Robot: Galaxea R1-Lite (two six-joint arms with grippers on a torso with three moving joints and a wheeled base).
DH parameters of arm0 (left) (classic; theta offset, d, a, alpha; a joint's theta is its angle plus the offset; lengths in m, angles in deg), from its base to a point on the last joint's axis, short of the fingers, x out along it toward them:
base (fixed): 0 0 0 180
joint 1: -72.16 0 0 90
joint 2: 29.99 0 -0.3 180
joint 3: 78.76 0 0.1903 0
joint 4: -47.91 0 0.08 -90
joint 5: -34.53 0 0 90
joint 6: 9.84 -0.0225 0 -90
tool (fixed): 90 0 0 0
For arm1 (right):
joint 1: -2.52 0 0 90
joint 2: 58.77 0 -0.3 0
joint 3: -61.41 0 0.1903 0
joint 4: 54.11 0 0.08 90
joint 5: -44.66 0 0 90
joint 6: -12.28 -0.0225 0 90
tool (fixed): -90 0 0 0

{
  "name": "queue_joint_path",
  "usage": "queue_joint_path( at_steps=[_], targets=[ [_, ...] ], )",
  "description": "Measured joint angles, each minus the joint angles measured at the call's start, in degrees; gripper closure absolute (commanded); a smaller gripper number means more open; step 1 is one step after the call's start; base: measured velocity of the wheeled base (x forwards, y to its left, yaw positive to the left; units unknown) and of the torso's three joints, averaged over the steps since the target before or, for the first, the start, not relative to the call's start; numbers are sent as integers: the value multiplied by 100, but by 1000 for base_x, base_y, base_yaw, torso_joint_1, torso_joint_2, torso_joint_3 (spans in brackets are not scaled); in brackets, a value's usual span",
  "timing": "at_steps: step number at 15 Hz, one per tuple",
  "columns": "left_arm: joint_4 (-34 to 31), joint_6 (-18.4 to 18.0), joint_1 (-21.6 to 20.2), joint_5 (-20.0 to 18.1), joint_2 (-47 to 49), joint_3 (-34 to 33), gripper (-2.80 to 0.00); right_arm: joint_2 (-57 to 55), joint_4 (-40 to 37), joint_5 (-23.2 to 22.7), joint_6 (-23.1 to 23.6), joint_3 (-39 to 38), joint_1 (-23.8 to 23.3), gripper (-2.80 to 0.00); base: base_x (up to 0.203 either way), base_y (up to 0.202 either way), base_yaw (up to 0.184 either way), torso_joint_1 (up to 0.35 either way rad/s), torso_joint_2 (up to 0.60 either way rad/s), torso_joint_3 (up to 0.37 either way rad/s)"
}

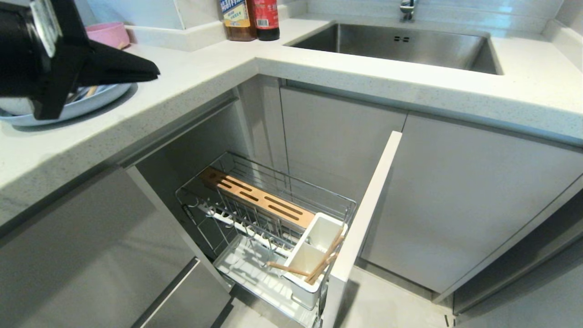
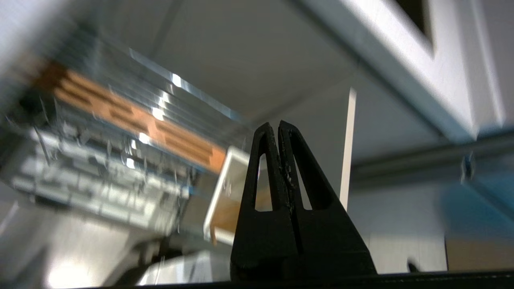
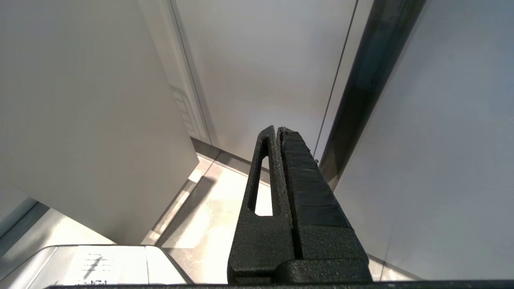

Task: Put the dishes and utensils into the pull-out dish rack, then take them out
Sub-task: Take the chopsticks out of the cupboard

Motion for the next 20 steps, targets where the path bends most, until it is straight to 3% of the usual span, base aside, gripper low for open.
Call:
queue_joint_path(
  at_steps=[3, 9, 14, 16, 17, 20],
  targets=[
    [-873, 20, 495, -171, 221, -104, 0, 0, 2, 0, 0, 0, 0, 0, 0, 0, 0, 0, 0, 0],
    [-2799, 0, 612, -1253, 1113, 527, 0, 0, 2, 0, 0, 0, 0, 0, 0, 0, 0, 0, 0, 0],
    [-3128, -34, 553, -1792, 2030, 684, 0, 0, 0, 0, 0, 0, 0, 0, 0, 0, 0, 0, 0, 0],
    [-3138, -283, 453, -1836, 2355, 641, 0, 0, 0, 0, 0, 0, 0, 0, 0, 0, 0, 0, 0, 0],
    [-3138, -450, 379, -1843, 2516, 598, -280, 0, 2, 0, 1, 0, 0, 0, 0, 0, 0, 0, 0, 0],
    [-3143, -971, 164, -2073, 2915, 477, -280, 0, 1, 0, 2, 0, -2, 0, 0, 0, 0, 0, 0, 0]
  ],
)
